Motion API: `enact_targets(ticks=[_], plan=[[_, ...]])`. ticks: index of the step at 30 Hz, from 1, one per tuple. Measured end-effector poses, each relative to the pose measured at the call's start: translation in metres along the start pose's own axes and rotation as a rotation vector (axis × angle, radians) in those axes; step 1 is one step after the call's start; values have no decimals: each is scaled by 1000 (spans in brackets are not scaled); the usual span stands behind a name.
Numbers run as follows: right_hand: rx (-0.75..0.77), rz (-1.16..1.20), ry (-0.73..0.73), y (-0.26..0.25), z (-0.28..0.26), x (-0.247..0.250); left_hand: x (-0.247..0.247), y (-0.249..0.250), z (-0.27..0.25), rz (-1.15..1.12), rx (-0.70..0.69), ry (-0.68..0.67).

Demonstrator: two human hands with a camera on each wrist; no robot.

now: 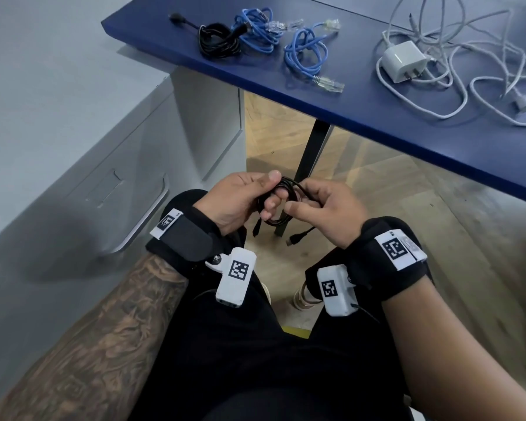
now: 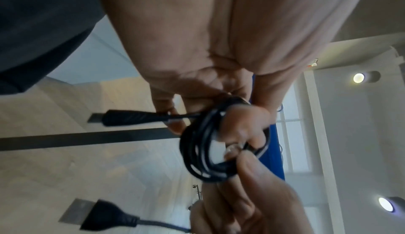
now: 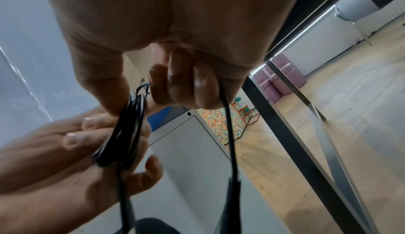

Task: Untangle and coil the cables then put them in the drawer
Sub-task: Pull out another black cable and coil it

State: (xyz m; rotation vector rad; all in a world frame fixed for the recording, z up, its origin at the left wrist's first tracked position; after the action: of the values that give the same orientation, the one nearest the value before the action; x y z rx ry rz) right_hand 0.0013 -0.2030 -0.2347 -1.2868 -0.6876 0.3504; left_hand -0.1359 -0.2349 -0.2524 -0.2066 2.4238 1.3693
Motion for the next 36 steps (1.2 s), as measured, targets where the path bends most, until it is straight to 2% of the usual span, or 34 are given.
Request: enact_targets(ticks=[2, 6, 9, 11, 14, 18, 26, 29, 33, 36], plan=[[5, -38, 6, -1, 0, -2, 4, 0, 3, -6, -18, 44], [35, -128, 109, 11, 2, 8, 16, 4, 4, -51, -52, 203], [-27, -351, 92, 22, -1, 21, 29, 9, 3, -83, -73, 276], [-77, -398, 77, 30, -4, 24, 31, 10, 3, -86, -73, 291], [-131, -243, 202, 39, -5, 26, 25, 8, 2, -68, -50, 275], [-188, 166, 396, 39, -3, 23, 17, 5, 4, -53, -16, 233], [-209, 495, 485, 47, -3, 18, 6, 3, 2, -65, 33, 149], [-207, 544, 477, 46, -1, 14, 2, 3, 2, -154, 35, 115], [-212, 460, 345, 42, -1, -7, 0, 0, 3, -204, 27, 78], [-252, 444, 290, 42, -3, -23, 6, -2, 5, -285, 2, 122]])
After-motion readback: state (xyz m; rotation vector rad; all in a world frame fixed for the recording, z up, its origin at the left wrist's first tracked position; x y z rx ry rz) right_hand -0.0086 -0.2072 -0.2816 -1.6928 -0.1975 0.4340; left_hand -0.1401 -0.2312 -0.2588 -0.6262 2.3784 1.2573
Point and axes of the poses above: each hand's wrist, its own z-axis towards the middle knuckle, its own x-axis out of the back of the hand, y = z × x, the point moved 6 cm from there along z, towards the middle knuckle, and after that the axes turned 14 degrees about x, right-handed, at the moved point
